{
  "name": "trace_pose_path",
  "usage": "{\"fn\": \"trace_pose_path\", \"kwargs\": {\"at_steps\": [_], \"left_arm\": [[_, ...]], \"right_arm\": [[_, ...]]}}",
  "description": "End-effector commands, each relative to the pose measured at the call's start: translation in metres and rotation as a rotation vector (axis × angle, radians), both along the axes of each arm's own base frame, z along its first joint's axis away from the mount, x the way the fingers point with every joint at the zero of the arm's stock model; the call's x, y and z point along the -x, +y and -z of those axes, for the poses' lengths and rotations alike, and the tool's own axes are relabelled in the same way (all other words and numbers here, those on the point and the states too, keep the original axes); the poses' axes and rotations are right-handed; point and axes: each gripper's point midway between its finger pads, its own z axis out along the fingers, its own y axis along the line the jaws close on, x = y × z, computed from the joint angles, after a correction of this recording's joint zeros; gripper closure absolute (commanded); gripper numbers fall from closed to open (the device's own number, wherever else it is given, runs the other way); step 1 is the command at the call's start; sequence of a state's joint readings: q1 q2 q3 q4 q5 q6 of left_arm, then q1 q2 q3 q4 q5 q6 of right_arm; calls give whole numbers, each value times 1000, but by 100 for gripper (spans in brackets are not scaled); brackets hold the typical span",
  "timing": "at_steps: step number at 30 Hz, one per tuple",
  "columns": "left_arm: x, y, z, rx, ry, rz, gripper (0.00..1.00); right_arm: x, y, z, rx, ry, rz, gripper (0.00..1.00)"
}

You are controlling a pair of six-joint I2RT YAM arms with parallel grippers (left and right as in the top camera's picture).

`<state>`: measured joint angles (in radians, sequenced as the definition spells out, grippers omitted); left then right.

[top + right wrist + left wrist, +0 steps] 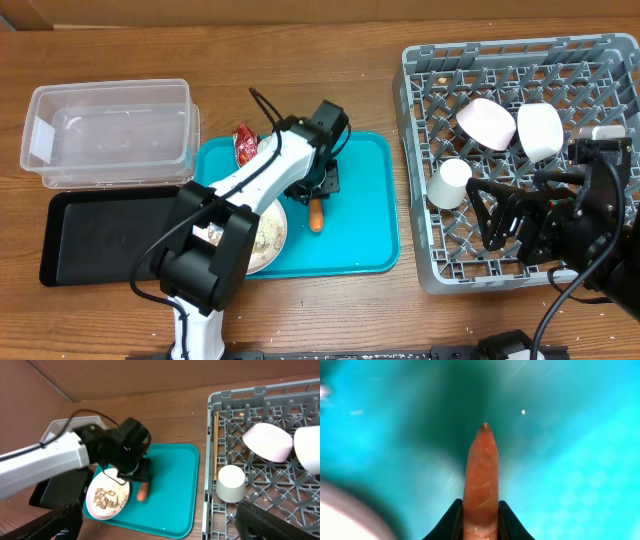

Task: Sort waste into correct bins and load items into the dishwasher
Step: 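Grasp the carrot with the left gripper and lift it, then carry the carrot left and drop it on the black tray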

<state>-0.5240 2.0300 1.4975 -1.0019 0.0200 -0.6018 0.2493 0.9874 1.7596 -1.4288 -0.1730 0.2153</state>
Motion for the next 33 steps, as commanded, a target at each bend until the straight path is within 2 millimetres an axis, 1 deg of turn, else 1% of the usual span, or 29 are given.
{"fn": "trace_pose_path", "kwargs": {"at_steps": [1, 2, 3, 6, 8, 10, 13, 15, 17, 18, 20, 22, 25, 26, 27, 28, 29, 30, 33], "left_arm": [[-25, 3, -43, -22, -94, -3, 96], [-25, 9, -57, -41, -105, -27, 96], [-24, 22, -74, -75, -120, -75, 96], [-19, 55, -104, -127, -144, -193, 96], [-13, 82, -122, -143, -147, -256, 96], [-6, 117, -139, -190, -160, -347, 96], [8, 176, -165, -258, -179, -487, 96], [20, 214, -175, -291, -179, -586, 96], [35, 248, -175, -306, -157, -689, 96], [43, 263, -172, -314, -140, -738, 96], [61, 289, -158, -329, -101, -830, 96], [79, 311, -136, -326, -53, -922, 96], [93, 326, -105, -278, -2, -997, 95], [95, 329, -98, -263, 5, -1011, 91], [98, 332, -92, -253, 12, -1028, 85], [99, 334, -90, -247, 12, -1043, 80], [98, 336, -91, -244, 7, -1049, 69], [97, 337, -94, -242, -3, -1041, 62], [87, 339, -111, -225, -67, -999, 34]], "right_arm": [[0, 1, -4, 1, -13, -7, 0], [0, 1, -3, 1, -13, -7, 0], [0, 1, -3, 1, -13, -7, 0], [0, 1, -3, 1, -13, -7, 0], [0, 1, -3, 1, -13, -7, 0], [0, 1, -3, 1, -13, -7, 0], [0, 1, -3, 1, -13, -7, 0], [0, 1, -3, 1, -13, -7, 0], [0, 1, -3, 1, -13, -7, 0], [0, 1, -3, 1, -13, -7, 0], [0, 1, -3, 1, -13, -7, 0], [0, 1, -3, 1, -13, -7, 0], [0, 1, -3, 1, -13, -7, 0], [0, 1, -3, 1, -13, -7, 0], [0, 1, -3, 1, -13, -7, 0], [0, 1, -3, 1, -13, -7, 0], [0, 1, -3, 1, -13, -7, 0], [0, 1, -3, 1, -13, -7, 0], [0, 1, -3, 1, -12, -7, 0]]}}
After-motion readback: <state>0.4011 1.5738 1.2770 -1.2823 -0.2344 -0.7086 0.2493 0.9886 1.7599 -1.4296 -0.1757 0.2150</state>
